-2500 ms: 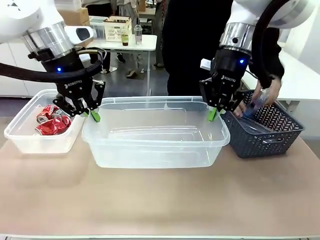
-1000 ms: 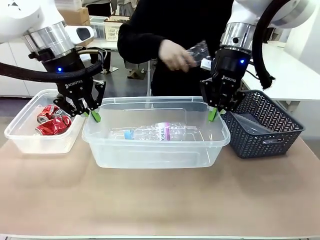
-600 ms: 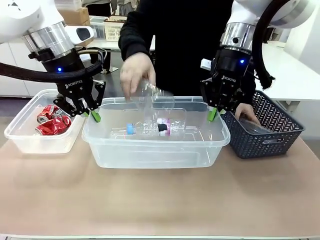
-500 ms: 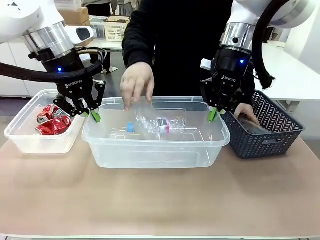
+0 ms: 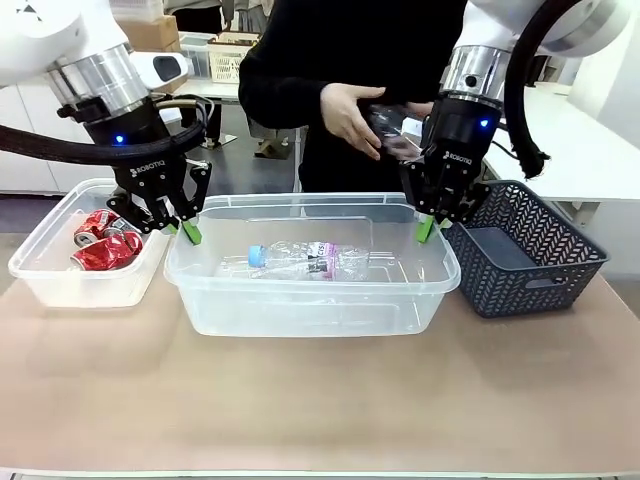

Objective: Sort the waste into each basket.
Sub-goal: Offer the picked Organizing box to the human.

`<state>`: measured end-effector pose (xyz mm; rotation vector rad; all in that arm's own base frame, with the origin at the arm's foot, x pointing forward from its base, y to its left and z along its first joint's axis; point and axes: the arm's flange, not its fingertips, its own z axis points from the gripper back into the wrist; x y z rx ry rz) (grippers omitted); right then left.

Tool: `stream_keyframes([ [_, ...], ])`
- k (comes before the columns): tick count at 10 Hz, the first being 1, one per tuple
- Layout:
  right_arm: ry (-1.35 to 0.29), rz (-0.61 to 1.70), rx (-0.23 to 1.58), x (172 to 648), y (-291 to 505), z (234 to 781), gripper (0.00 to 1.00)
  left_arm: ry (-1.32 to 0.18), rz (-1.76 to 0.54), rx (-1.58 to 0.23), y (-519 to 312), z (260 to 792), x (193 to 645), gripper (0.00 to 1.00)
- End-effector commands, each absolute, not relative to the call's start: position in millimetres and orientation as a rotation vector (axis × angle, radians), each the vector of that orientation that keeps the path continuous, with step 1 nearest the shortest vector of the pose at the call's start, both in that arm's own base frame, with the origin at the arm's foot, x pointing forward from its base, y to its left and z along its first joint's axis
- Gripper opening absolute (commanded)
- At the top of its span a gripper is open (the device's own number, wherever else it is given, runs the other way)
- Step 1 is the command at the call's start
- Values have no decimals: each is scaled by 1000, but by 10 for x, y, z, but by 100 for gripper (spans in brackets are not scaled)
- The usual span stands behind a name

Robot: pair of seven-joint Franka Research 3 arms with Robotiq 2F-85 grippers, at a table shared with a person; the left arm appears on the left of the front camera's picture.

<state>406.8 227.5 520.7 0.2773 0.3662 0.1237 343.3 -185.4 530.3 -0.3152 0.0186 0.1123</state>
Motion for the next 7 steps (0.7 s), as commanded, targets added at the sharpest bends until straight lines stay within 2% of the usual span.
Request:
stream_keyframes([
  [1,370,133,287,4068,2254,5237,0,9,158,-329,-1799,5319,3444,1],
  [7,370,133,287,4068,2254,5237,0,9,158,-329,-1799,5319,3444,1],
])
